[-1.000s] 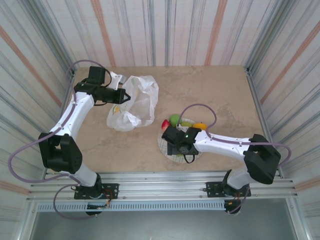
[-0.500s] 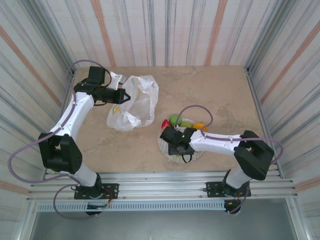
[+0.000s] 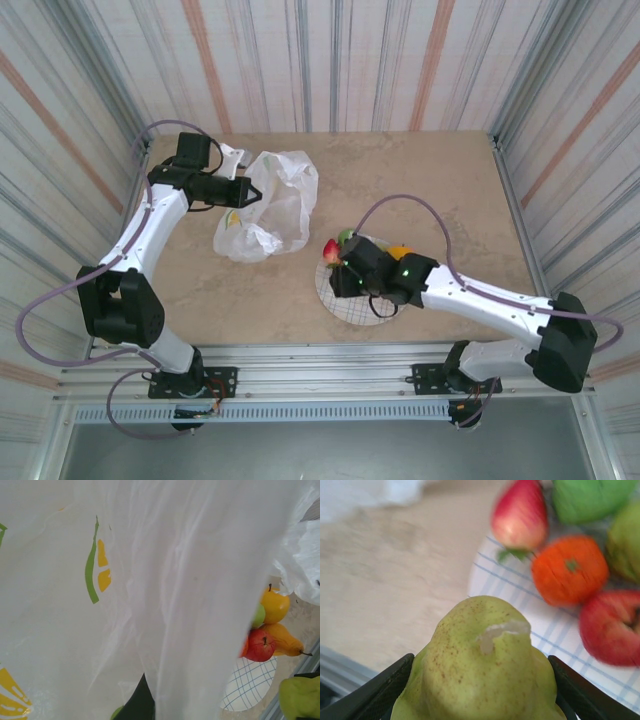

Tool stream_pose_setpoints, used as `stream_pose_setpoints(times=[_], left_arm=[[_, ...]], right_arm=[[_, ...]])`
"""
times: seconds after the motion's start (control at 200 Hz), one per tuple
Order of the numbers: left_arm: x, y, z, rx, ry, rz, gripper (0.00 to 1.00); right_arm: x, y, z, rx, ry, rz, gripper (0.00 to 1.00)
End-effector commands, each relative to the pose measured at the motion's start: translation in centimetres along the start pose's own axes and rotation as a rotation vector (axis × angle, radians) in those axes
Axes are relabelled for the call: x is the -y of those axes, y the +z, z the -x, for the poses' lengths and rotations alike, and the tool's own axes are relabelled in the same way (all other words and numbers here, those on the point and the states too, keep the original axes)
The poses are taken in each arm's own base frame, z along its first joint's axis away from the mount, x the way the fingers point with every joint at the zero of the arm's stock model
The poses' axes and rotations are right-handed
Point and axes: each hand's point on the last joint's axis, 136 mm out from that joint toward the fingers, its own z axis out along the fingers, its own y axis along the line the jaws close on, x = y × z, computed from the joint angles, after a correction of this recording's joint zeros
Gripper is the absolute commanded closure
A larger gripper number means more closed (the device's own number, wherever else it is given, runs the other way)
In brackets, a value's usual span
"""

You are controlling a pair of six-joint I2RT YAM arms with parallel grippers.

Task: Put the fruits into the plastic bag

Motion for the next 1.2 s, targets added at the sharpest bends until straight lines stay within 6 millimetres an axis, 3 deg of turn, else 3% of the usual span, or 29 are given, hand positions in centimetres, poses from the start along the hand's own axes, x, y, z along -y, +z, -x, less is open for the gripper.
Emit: stream_pose_setpoints(times=[0.0, 0.235, 0.486, 0.746, 0.952, 1.077, 1.197], left_arm=[[1.5, -1.1, 0.5, 0.041, 0.021, -0.048, 1.0], [2.0, -1.3, 0.6, 0.047, 0.022, -0.072, 1.0], [2.6, -1.3, 0.6, 0.052, 0.01, -0.094, 1.0], [4.3, 0.5, 0.4, 0.032, -0.015, -0.162, 1.0], [4.6, 1.4, 0.3, 0.024, -0.063, -0.201, 1.0], [4.4, 1.8, 0.3, 0.019, -0.079, -0.204, 1.0], [4.1, 2.0, 0.2, 0.012, -0.086, -0.193, 1.0]], right_arm=[[-3.1, -0.5, 4.5, 0.111, -0.1, 0.146, 0.43], [-6.5, 3.0, 12.0, 0.264, -0.137, 0.289, 0.42], [-8.6, 8.2, 16.3, 0.319, -0.038, 0.332, 0.42], [-8.2, 13.1, 17.8, 0.312, 0.214, 0.255, 0.43], [-7.3, 16.5, 17.0, 0.244, 0.341, 0.163, 0.37], [-7.5, 17.6, 16.5, 0.204, 0.357, 0.153, 0.32], [-8.4, 17.4, 16.4, 0.18, 0.324, 0.187, 0.25]])
